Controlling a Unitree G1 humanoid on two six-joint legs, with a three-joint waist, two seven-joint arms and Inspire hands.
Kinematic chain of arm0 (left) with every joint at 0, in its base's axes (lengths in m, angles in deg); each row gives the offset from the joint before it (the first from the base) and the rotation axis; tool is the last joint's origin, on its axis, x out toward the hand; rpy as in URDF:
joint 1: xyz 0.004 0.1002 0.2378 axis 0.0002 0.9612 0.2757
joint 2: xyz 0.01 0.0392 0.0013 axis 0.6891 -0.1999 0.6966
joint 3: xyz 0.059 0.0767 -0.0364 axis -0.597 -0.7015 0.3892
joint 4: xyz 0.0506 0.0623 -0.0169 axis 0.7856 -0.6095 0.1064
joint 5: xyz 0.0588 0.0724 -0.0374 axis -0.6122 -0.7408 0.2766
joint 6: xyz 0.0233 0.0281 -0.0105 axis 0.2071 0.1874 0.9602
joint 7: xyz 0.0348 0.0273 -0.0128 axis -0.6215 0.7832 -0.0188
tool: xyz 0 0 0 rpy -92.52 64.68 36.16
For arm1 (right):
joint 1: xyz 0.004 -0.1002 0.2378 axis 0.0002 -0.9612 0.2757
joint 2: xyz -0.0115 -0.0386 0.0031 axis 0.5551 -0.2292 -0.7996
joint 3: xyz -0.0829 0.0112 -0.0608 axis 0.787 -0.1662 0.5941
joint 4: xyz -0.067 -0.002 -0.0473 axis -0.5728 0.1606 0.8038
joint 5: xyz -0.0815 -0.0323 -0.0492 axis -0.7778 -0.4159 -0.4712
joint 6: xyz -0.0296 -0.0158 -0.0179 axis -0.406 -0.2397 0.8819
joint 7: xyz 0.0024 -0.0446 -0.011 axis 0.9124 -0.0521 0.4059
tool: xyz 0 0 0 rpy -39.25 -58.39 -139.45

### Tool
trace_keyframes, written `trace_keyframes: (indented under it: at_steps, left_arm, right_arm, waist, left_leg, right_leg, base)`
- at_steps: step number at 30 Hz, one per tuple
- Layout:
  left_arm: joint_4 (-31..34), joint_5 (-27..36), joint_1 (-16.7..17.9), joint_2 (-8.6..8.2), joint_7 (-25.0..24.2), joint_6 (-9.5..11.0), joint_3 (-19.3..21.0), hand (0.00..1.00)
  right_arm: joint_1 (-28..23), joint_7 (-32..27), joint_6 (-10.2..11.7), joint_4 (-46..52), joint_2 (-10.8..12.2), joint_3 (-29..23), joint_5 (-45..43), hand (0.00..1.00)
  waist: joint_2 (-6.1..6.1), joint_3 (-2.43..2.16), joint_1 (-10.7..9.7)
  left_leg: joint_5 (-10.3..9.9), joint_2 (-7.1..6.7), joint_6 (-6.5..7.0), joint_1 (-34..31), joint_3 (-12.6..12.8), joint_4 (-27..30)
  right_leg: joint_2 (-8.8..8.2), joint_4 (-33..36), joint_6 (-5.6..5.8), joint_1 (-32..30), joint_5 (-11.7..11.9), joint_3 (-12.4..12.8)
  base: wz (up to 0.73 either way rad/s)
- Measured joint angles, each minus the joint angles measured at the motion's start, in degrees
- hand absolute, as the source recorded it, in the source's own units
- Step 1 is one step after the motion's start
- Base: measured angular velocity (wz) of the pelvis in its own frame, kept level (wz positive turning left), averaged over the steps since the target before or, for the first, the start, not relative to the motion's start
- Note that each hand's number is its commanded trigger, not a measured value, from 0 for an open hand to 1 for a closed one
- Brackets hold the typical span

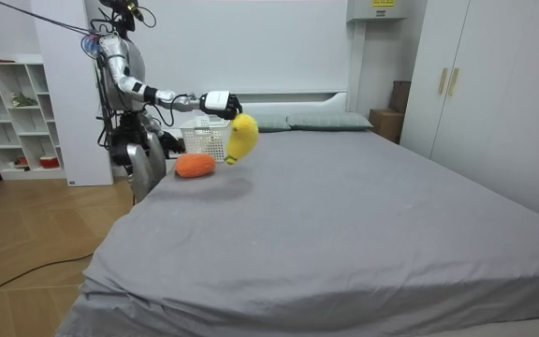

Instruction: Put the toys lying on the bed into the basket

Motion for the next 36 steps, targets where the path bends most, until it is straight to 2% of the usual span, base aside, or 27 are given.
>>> trace_keyframes:
  at_steps: [4,6,11,16,19,26,29,33,36]
  left_arm:
    - [0.01,-0.45,1.20,-0.40,1.52,0.00,2.87,0.00]
    - [0.02,-0.52,1.29,-0.46,1.96,0.00,3.72,0.00]
    - [0.14,-0.51,1.24,-1.23,1.96,0.00,5.83,0.00]
    - [0.32,-0.51,0.39,-1.49,1.99,0.01,5.90,0.00]
    - [0.32,-0.53,0.21,-2.16,1.99,0.01,5.82,0.00]
    - [0.99,-2.80,-0.23,-2.34,1.99,-0.05,5.79,0.00]
    - [0.97,-4.03,-0.47,-2.52,1.99,-0.12,5.88,0.00]
    - [0.98,-5.60,-1.32,-2.49,1.99,-0.36,5.85,0.00]
    - [0.97,-7.00,-1.51,-2.48,1.99,-1.13,5.87,0.00]
  right_arm:
    - [-3.20,0.87,0.12,8.02,0.75,-0.11,-1.25,1.00]
    - [-3.36,1.99,0.08,9.73,0.74,-0.24,-1.18,1.00]
    - [-5.70,5.16,0.03,17.80,1.03,-0.60,-1.79,1.00]
    - [-5.65,7.66,0.03,21.22,1.09,-0.61,-5.05,1.00]
    - [-5.65,8.88,0.03,22.83,1.12,-0.61,-5.87,1.00]
    - [-5.65,11.93,-0.09,27.01,1.29,-0.47,-6.85,1.00]
    - [-5.64,14.19,-0.50,30.01,2.64,-0.41,-7.44,1.00]
    - [-5.64,16.80,-1.47,32.11,5.80,0.23,-7.81,1.00]
    - [-5.26,18.23,-2.67,33.70,7.18,0.70,-7.78,1.00]
  waist:
    - [0.37,-0.25,-0.38]
    - [0.39,-0.26,-1.16]
    - [0.30,-0.22,-1.37]
    - [-0.67,0.03,-0.69]
    - [-0.70,0.02,-0.26]
    - [-0.59,0.09,0.68]
    - [-0.71,0.16,1.00]
    - [-1.28,0.38,1.75]
    - [-1.76,0.31,2.40]
  left_leg:
    - [-0.56,0.35,-0.25,2.31,0.39,0.00]
    - [-0.61,0.34,-0.33,2.88,-0.13,0.00]
    - [-0.74,0.34,-0.45,4.02,-0.19,-0.10]
    - [-1.07,0.32,-0.47,4.77,-0.37,-0.10]
    - [-1.18,0.25,-0.40,5.05,-0.37,-0.12]
    - [-1.29,0.33,-0.44,5.25,-0.46,-0.46]
    - [-1.35,0.32,-0.44,5.27,-0.46,-0.57]
    - [-1.49,0.30,-0.44,5.07,-0.58,-0.59]
    - [-1.53,0.29,-0.42,5.05,-0.70,-0.59]
  right_leg:
    - [0.05,-0.56,-0.13,2.54,-0.10,-0.02]
    - [0.15,-0.88,-0.12,3.36,-0.13,-0.11]
    - [0.21,-0.89,-0.09,4.67,-0.42,-0.03]
    - [0.26,-0.88,0.04,5.23,-0.68,0.01]
    - [0.52,-0.88,0.07,5.51,-0.69,0.03]
    - [0.29,-0.87,0.08,5.61,-0.69,-0.14]
    - [0.40,-0.87,0.08,5.62,-0.69,-0.08]
    - [0.57,-0.86,0.08,5.59,-0.69,-0.10]
    - [0.57,-0.86,0.09,5.32,-0.69,-0.17]
  base:
    - [-0.06]
    - [0.07]
    - [0.01]
    - [0.00]
    - [0.00]
    - [0.00]
    - [0.00]
    - [-0.01]
    - [0.00]
